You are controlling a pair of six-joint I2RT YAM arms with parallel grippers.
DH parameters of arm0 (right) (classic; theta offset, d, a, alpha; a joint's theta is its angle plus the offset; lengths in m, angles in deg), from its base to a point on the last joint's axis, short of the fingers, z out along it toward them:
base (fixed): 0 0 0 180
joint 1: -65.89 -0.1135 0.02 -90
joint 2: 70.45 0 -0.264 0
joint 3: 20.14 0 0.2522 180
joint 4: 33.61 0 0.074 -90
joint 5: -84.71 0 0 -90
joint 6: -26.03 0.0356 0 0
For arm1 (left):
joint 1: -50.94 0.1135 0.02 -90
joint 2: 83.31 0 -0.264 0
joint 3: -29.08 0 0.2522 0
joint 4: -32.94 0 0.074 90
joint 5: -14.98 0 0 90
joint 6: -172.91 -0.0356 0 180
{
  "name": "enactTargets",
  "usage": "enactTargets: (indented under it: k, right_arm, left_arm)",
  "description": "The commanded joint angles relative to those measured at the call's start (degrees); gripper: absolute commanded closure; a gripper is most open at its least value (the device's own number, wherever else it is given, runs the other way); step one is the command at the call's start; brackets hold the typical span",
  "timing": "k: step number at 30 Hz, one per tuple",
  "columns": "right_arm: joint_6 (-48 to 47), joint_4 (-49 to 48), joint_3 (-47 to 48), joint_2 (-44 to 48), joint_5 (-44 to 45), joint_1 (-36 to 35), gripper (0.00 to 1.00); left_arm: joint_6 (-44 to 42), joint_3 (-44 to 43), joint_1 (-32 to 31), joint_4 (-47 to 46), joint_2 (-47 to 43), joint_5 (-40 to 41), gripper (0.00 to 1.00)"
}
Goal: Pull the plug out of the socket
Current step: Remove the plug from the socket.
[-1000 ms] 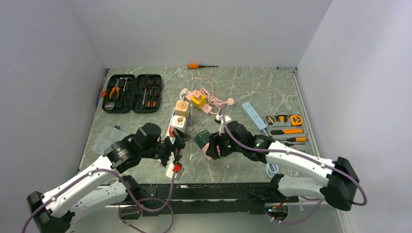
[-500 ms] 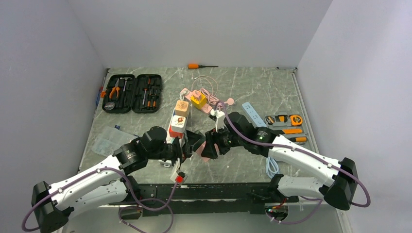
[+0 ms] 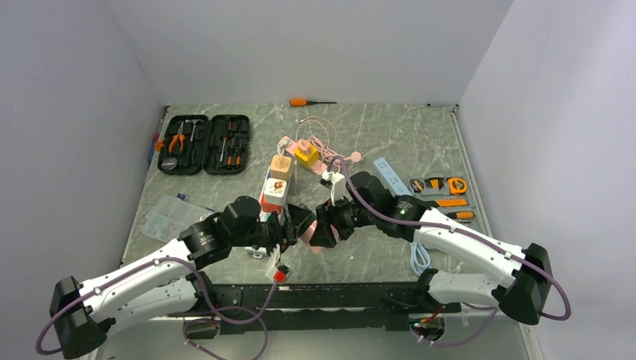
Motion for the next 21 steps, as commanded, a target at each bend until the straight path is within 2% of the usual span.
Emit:
enactTargets:
  k: [1, 4, 6, 7, 21]
  right_arm:
    - [-1.3, -5.1, 2.5, 1.0, -2.7, 0.9, 1.0]
    - [-1.4, -4.7, 1.9, 1.6, -2.5, 1.4, 1.0]
    - [-1.6, -3.6, 1.9, 1.8, -1.9, 1.6, 1.0]
    - [-1.9, -2.9, 1.9, 1.9, -1.7, 1.8, 1.0]
    - [-2.2, 4.4, 1.5, 3.4, 2.5, 2.5, 1.0]
  left_arm:
    - [-0.3, -2.2, -0.4, -1.8, 1.2, 1.2, 0.34]
    - [0.3, -3.1, -0.5, -2.1, 2.0, 2.7, 0.61]
    - [0.4, -2.7, -0.5, -3.6, 2.2, 4.0, 0.89]
    - [0.1, -2.3, -0.5, -4.8, 2.3, 4.8, 0.99]
    - [-1.4, -0.1, 0.4, -6.3, 4.6, 16.3, 1.0]
